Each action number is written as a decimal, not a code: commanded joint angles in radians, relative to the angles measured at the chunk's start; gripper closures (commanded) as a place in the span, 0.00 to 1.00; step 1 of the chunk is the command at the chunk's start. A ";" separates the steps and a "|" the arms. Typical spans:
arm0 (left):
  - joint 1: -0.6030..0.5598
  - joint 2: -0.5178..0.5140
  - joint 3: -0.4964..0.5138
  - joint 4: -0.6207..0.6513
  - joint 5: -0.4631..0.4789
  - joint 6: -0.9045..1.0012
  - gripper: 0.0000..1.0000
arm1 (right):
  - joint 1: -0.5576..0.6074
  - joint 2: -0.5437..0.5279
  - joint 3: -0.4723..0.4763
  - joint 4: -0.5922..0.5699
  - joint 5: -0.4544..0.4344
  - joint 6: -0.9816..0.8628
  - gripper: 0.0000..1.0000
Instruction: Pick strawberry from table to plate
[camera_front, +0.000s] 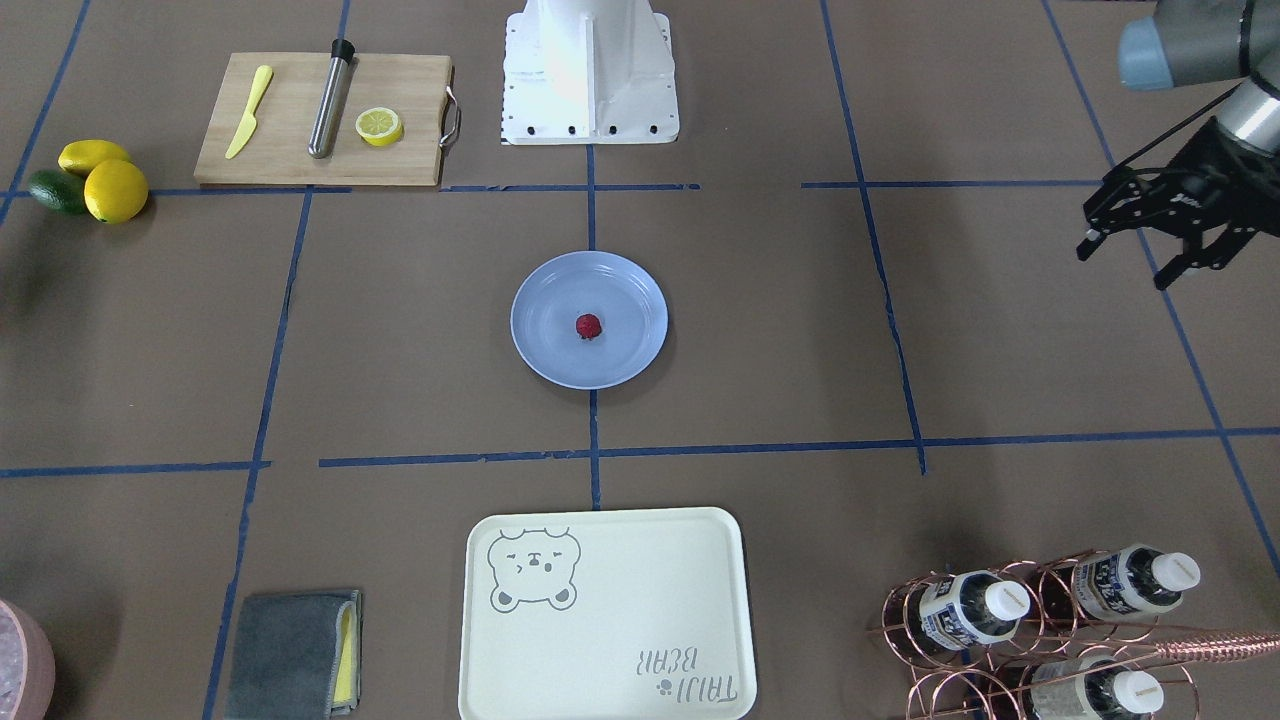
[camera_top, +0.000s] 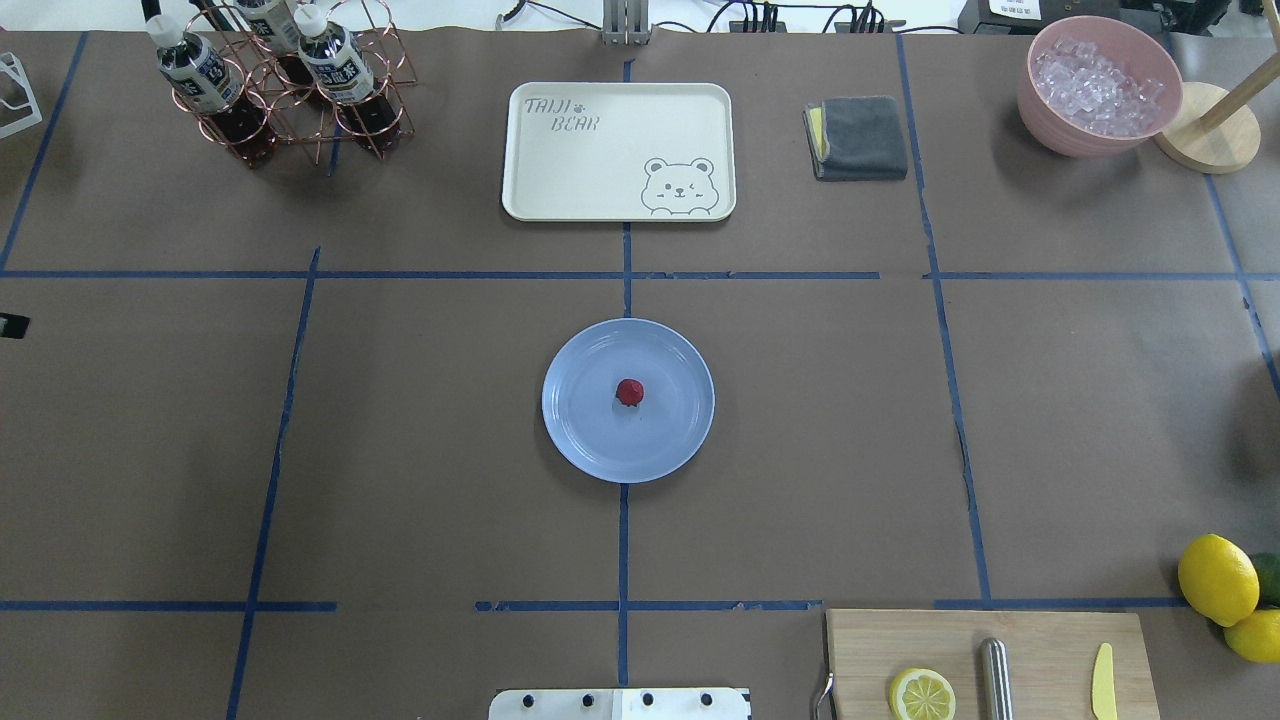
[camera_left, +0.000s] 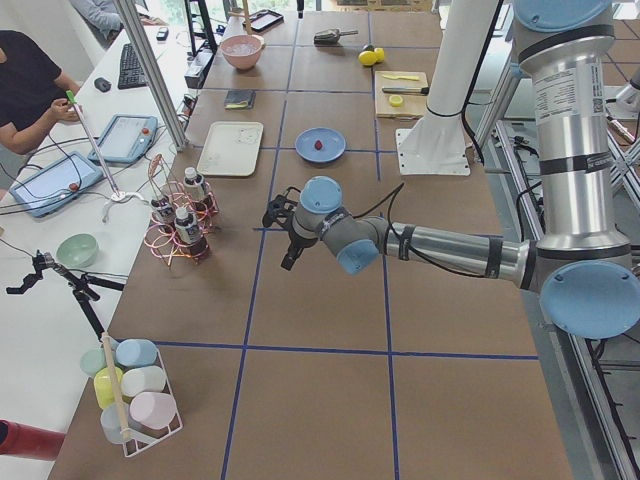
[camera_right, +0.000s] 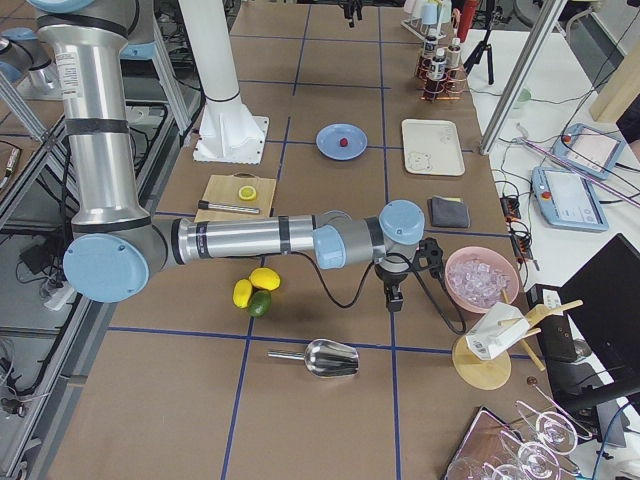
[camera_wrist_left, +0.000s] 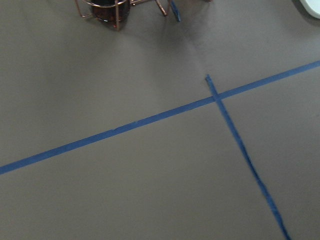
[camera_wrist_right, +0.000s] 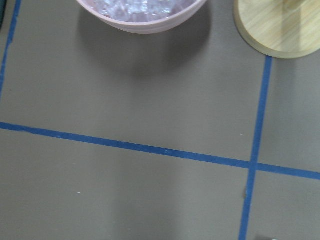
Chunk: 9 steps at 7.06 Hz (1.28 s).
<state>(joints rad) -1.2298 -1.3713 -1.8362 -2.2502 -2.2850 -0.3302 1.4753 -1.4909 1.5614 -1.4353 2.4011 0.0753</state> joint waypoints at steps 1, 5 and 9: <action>-0.191 0.012 0.006 0.273 -0.024 0.316 0.01 | 0.036 0.001 -0.026 -0.074 0.001 -0.086 0.00; -0.298 -0.077 0.054 0.790 -0.161 0.473 0.00 | 0.048 0.015 -0.023 -0.151 0.003 -0.170 0.00; -0.297 -0.093 0.136 0.729 -0.156 0.478 0.00 | 0.048 0.014 -0.026 -0.140 0.003 -0.160 0.00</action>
<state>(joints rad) -1.5273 -1.4518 -1.7315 -1.4998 -2.4439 0.1492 1.5232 -1.4789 1.5388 -1.5794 2.4037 -0.0869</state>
